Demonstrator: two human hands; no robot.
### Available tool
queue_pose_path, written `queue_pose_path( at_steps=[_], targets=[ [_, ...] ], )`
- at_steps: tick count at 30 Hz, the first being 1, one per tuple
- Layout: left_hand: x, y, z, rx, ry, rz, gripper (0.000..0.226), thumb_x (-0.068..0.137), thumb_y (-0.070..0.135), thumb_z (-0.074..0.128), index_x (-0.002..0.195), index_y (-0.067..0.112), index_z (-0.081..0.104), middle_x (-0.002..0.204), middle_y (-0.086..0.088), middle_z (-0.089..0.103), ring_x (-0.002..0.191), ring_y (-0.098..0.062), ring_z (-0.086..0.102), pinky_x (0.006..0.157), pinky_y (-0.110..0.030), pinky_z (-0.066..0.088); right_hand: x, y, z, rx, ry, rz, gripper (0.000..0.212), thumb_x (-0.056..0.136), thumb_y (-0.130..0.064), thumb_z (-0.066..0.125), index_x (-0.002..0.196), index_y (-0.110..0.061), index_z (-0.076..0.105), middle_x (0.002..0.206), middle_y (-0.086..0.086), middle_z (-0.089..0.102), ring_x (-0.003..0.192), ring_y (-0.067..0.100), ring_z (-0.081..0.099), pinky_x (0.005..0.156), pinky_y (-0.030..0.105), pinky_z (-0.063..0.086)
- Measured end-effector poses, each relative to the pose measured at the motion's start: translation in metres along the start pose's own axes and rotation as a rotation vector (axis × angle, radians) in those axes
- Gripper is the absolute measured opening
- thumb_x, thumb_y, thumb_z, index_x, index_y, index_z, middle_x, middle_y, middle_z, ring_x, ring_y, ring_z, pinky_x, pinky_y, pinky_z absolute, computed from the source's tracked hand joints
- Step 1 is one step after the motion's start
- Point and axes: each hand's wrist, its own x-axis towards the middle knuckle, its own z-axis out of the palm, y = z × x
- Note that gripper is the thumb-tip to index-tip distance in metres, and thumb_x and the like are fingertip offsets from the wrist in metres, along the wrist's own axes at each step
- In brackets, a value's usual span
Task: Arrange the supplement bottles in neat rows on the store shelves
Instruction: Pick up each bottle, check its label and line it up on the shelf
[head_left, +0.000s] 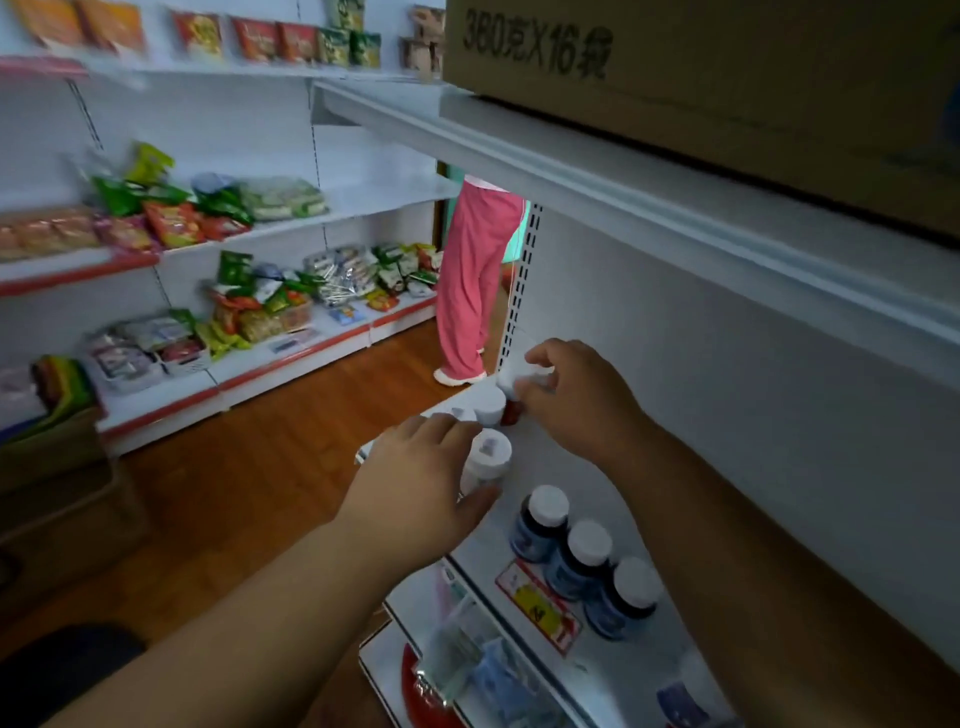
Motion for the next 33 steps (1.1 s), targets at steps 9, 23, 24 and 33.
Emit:
queue_pose_path(
  at_steps=[9, 23, 24, 33],
  targets=[
    [0.103, -0.096, 0.029, -0.137, -0.127, 0.203, 0.061, 0.085, 0.069, 0.044, 0.136, 0.036, 0.039, 0.135, 0.011, 0.053, 0.121, -0.014, 0.049, 0.099, -0.032, 0.043, 0.079, 0.006, 0.052, -0.294, -0.213, 0.199, 0.033, 0.087, -0.018, 0.055, 0.120, -0.011, 0.053, 0.121, 0.013, 0.055, 0.104, 0.031, 0.055, 0.088, 0.037, 0.046],
    [0.123, 0.018, 0.017, -1.069, -0.768, 0.469, 0.047, 0.066, 0.060, 0.071, 0.106, 0.040, 0.058, 0.090, 0.014, 0.071, 0.081, 0.001, 0.067, 0.075, -0.026, 0.053, -0.076, -0.053, -0.054, -0.048, 0.632, 0.469, 0.028, 0.101, -0.035, 0.040, 0.101, -0.017, 0.061, 0.096, -0.004, 0.063, 0.086, 0.014, 0.058, 0.080, 0.037, 0.050],
    [0.111, 0.035, 0.014, -1.161, -0.851, 0.458, 0.040, 0.069, 0.052, 0.073, 0.103, 0.035, 0.061, 0.088, 0.007, 0.073, 0.081, -0.008, 0.070, 0.077, -0.032, 0.055, -0.095, -0.055, -0.061, 0.013, 0.676, 0.536, 0.025, 0.100, -0.034, 0.044, 0.099, -0.018, 0.062, 0.091, -0.004, 0.063, 0.084, 0.016, 0.060, 0.080, 0.041, 0.052],
    [-0.060, 0.208, 0.005, -1.466, -1.509, 0.588, 0.048, 0.075, 0.029, 0.069, 0.114, 0.003, 0.058, 0.094, -0.022, 0.068, 0.080, -0.034, 0.063, 0.083, -0.051, 0.049, -0.340, -0.083, -0.112, 0.193, 1.029, 0.830, 0.016, 0.089, -0.033, 0.064, 0.079, -0.021, 0.065, 0.068, -0.004, 0.061, 0.059, 0.010, 0.056, 0.056, 0.033, 0.050]
  ],
)
